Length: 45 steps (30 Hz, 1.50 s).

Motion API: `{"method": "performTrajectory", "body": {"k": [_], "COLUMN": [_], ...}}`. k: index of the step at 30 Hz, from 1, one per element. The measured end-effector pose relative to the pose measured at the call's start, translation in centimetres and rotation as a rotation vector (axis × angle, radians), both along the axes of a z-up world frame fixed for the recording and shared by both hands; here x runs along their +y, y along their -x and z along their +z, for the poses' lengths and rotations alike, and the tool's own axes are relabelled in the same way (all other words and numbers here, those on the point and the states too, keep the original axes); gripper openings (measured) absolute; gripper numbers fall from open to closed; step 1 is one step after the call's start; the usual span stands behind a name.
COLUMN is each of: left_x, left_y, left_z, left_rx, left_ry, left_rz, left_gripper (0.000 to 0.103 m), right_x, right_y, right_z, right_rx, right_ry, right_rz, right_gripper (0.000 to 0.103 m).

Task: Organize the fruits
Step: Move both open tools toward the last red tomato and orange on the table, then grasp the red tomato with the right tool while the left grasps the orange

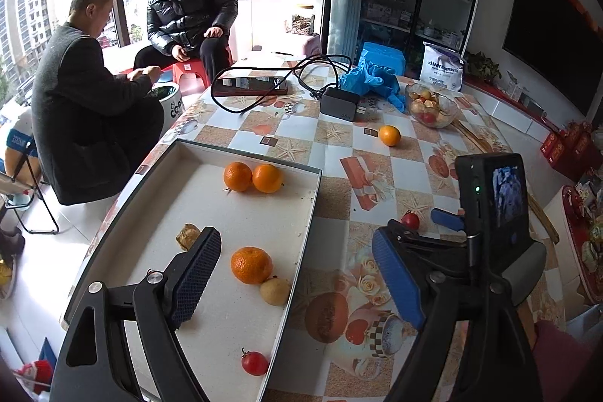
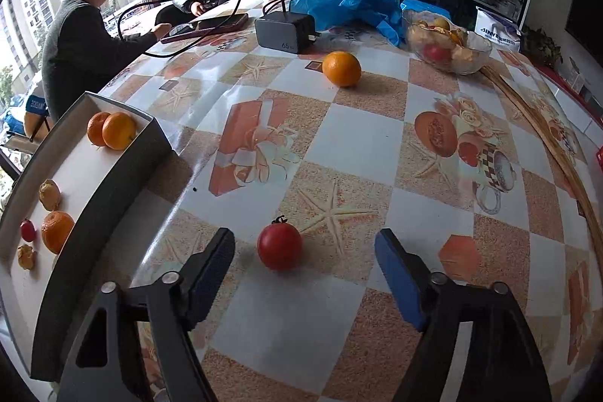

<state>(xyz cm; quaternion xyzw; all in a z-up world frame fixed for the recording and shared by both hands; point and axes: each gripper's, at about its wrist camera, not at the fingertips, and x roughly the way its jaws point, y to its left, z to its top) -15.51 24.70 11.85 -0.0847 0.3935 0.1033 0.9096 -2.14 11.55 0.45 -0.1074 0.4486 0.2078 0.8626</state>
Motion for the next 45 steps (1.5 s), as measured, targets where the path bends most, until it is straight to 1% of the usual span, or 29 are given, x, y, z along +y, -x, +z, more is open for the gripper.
{"method": "performTrajectory", "body": {"k": [2, 3, 4, 6, 9, 12, 15, 16, 18, 20, 21, 24, 26, 28, 29, 30, 31, 32, 33, 35, 37, 39, 42, 45], "left_x": [-0.4, -0.7, -1.1, -2.1, -3.6, -5.1, -6.4, -6.9, -8.1, -9.2, -9.5, -9.8, -9.6, -9.6, -9.5, -9.5, -9.2, -8.9, -8.7, -9.0, -9.6, -10.0, -10.7, -11.3], "left_y": [-1.2, -2.0, -2.9, -4.8, -8.6, -13.2, -17.7, -18.9, -21.1, -22.9, -23.8, -26.0, -27.3, -28.5, -29.0, -29.3, -29.4, -29.1, -28.8, -27.5, -25.1, -21.4, -14.8, -8.1], "left_z": [0.7, 1.0, 1.3, 1.6, 1.2, -0.2, -2.4, -3.1, -4.6, -6.0, -6.6, -8.0, -8.5, -9.4, -10.1, -10.7, -11.3, -11.2, -11.1, -10.9, -10.9, -10.9, -10.7, -10.9], "left_rx": [0.007, 0.008, 0.007, 0.005, 0.017, 0.039, 0.072, 0.079, 0.083, 0.093, 0.097, 0.100, 0.093, 0.115, 0.137, 0.163, 0.172, 0.147, 0.150, 0.161, 0.161, 0.162, 0.158, 0.138], "left_ry": [0.009, 0.003, -0.013, -0.043, -0.032, -0.031, 0.013, 0.012, -0.043, -0.103, -0.117, -0.130, -0.122, -0.127, -0.132, -0.134, -0.116, -0.077, -0.058, -0.070, -0.086, -0.054, -0.034, -0.047], "left_rz": [-0.017, -0.023, -0.028, -0.041, -0.083, -0.095, -0.102, -0.104, -0.103, -0.102, -0.098, -0.082, -0.069, -0.055, -0.049, -0.042, -0.036, -0.029, -0.026, -0.029, -0.049, -0.075, -0.086, -0.095], "left_gripper": [0.085, 0.085, 0.085, 0.085, 0.085, 0.085, 0.085, 0.085, 0.085, 0.085, 0.085, 0.085, 0.085, 0.085, 0.084, 0.072, 0.058, 0.049, 0.040, 0.040, 0.040, 0.040, 0.040, 0.040], "right_x": [0.5, 0.5, 0.4, -0.6, -4.0, -8.4, -12.4, -13.5, -15.2, -16.4, -16.8, -17.6, -17.8, -17.9, -17.9, -17.9, -17.9, -17.9, -17.9, -17.9, -17.9, -17.9, -18.2, -18.5], "right_y": [0.4, 0.7, 0.8, 0.9, 0.7, 1.1, 1.9, 2.3, 2.7, 2.9, 3.0, 3.0, 3.0, 2.9, 3.0, 3.0, 3.1, 3.1, 3.1, 3.1, 3.3, 3.9, 5.5, 7.5], "right_z": [0.0, 0.1, 0.2, 0.3, 0.3, 0.2, 0.4, 0.5, 0.4, 0.5, 0.5, 0.5, 0.4, 0.4, 0.3, 0.3, 0.3, 0.3, 0.3, 0.3, 0.4, 0.5, 0.5, 0.5], "right_rx": [-0.015, -0.026, -0.031, -0.034, -0.008, 0.005, 0.003, -0.001, 0.003, 0.009, 0.012, 0.022, 0.027, 0.029, 0.028, 0.028, 0.027, 0.026, 0.027, 0.027, 0.021, 0.020, 0.015, 0.011], "right_ry": [-0.004, -0.001, -0.003, -0.022, -0.079, -0.108, -0.139, -0.147, -0.165, -0.192, -0.203, -0.237, -0.255, -0.267, -0.271, -0.273, -0.273, -0.273, -0.273, -0.272, -0.251, -0.239, -0.224, -0.216], "right_rz": [0.031, 0.043, 0.052, 0.045, 0.012, -0.050, -0.112, -0.131, -0.165, -0.183, -0.188, -0.197, -0.199, -0.199, -0.199, -0.199, -0.199, -0.198, -0.198, -0.199, -0.207, -0.215, -0.233, -0.262], "right_gripper": [0.059, 0.043, 0.023, 0.023, 0.023, 0.023, 0.023, 0.023, 0.023, 0.023, 0.023, 0.023, 0.023, 0.023, 0.023, 0.023, 0.023, 0.023, 0.023, 0.023, 0.023, 0.023, 0.023, 0.023]}}
